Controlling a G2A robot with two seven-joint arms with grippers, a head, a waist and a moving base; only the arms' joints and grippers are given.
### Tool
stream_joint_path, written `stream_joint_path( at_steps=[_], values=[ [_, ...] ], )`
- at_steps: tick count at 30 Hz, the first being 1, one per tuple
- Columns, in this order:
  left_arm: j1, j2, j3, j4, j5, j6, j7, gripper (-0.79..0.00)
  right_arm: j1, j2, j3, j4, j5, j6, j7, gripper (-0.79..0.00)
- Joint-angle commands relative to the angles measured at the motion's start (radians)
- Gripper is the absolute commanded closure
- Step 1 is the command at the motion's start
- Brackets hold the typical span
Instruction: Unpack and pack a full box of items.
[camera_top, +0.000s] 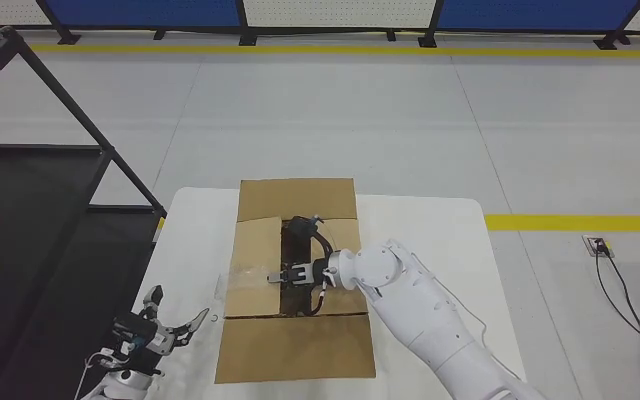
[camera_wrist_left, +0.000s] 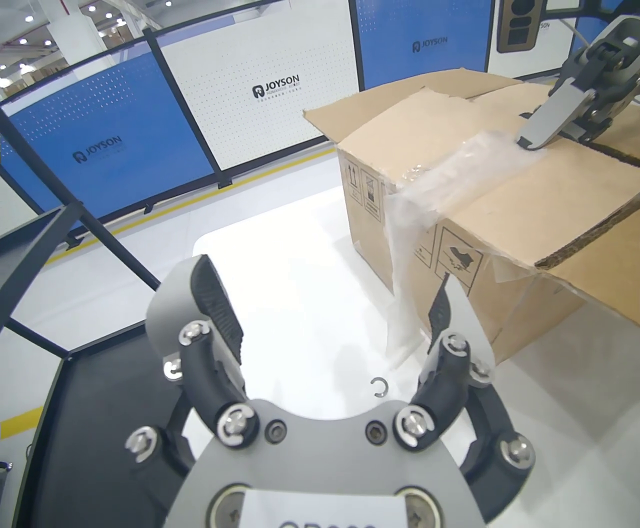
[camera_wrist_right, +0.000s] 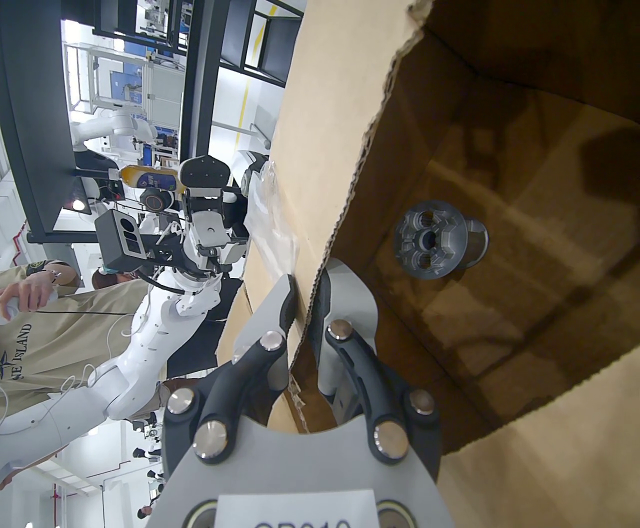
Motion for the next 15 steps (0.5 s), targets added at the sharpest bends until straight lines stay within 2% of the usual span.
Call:
stream_joint_path(
  at_steps=[1,3,5,8,13,15],
  values=[
    [0.0,-0.001,-0.01,0.008,-0.021,0.018,-0.001,-0.785,-0.003,0.0,0.0,-0.006,-0.001,0.0,-0.003,0.0],
    [0.001,-0.004,-0.016,0.019,-0.029,0.064,-0.004,-0.785,-0.006,0.001,0.0,-0.012,-0.002,0.001,-0.005,0.0],
    [0.0,-0.009,-0.01,0.035,0.011,0.167,-0.01,-0.785,-0.009,0.001,0.001,-0.018,-0.003,0.001,-0.006,0.0],
    [-0.008,-0.019,0.03,0.062,0.053,0.268,-0.016,-0.785,-0.014,0.002,0.002,-0.027,-0.004,0.002,-0.008,0.0],
    [-0.012,-0.02,0.075,0.073,0.126,0.222,0.051,-0.785,-0.022,0.004,0.002,-0.044,-0.009,0.007,-0.01,0.0],
    [-0.025,-0.022,0.091,0.073,0.159,0.241,0.056,-0.785,-0.025,0.004,0.001,-0.051,-0.012,0.008,-0.01,0.0]
  ],
)
